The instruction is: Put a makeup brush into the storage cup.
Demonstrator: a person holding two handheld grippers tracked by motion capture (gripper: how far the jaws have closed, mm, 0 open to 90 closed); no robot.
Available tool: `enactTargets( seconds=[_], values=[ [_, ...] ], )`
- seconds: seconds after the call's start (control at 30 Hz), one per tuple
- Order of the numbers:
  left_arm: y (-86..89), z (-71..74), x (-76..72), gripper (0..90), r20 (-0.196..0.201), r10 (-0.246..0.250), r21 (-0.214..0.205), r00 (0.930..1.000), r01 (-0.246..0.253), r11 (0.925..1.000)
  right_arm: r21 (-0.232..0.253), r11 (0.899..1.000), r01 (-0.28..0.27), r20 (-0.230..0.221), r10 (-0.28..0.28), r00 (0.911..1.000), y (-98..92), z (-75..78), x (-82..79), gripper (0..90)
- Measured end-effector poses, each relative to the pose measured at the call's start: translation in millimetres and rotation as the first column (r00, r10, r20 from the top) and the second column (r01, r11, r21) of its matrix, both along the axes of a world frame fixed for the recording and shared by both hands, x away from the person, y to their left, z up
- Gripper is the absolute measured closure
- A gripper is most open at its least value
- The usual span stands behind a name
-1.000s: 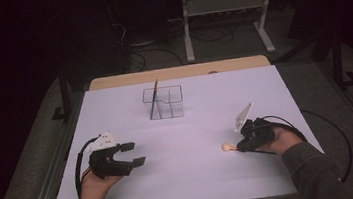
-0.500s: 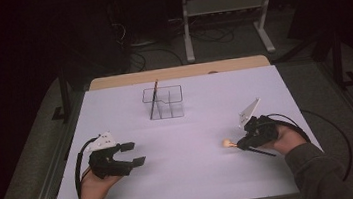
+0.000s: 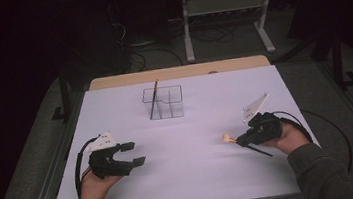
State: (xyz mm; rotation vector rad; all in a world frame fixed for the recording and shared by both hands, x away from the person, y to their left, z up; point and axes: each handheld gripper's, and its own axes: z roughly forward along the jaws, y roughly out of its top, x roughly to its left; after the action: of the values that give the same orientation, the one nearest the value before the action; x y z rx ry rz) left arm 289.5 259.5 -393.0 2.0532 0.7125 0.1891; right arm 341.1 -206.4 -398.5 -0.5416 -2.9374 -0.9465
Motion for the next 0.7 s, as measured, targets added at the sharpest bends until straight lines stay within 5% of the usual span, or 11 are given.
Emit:
enactTargets(
  seconds=[0.7],
  values=[
    [-1.5,0.5,0.0,29.5,0.008,-0.011,-0.006,0.9999,0.011,0.9999,0.151,0.988,0.039,0.026,-0.043,0.9987,-8.7,19.2,-6.8,83.6]
  ],
)
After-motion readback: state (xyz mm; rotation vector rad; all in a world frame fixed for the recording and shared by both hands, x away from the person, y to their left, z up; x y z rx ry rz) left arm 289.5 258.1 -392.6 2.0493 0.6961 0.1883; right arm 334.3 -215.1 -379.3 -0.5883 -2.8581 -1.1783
